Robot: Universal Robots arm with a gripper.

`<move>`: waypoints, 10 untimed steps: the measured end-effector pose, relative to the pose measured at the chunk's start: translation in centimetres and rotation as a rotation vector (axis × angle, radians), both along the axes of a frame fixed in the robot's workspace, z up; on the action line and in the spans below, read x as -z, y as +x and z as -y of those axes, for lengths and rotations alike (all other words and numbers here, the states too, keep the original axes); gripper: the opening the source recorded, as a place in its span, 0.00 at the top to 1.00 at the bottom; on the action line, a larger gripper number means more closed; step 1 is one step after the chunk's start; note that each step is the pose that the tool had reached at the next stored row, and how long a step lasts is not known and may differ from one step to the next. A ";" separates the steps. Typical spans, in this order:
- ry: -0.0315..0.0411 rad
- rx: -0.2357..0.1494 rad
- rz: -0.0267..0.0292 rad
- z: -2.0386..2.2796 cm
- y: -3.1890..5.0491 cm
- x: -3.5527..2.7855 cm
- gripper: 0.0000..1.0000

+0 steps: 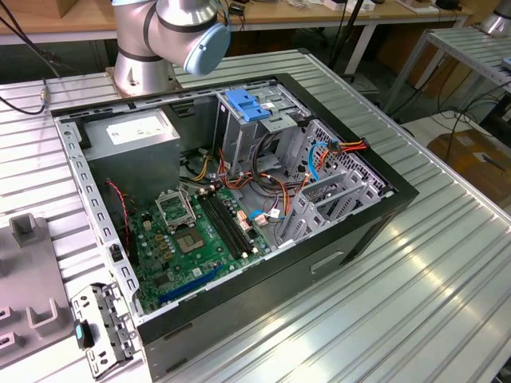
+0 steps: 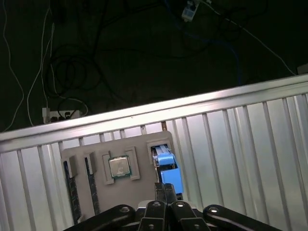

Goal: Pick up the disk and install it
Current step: 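Pick up the disk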

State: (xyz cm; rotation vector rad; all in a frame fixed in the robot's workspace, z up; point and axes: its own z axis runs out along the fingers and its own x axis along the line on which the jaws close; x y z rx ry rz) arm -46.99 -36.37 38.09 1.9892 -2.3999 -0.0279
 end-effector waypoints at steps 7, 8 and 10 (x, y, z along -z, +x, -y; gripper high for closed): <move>-0.0001 -0.001 0.0001 0.00 0.00 0.00 0.89; -0.0001 -0.001 0.0000 0.00 0.00 0.00 0.89; -0.0001 -0.001 0.0000 0.00 0.00 0.00 0.89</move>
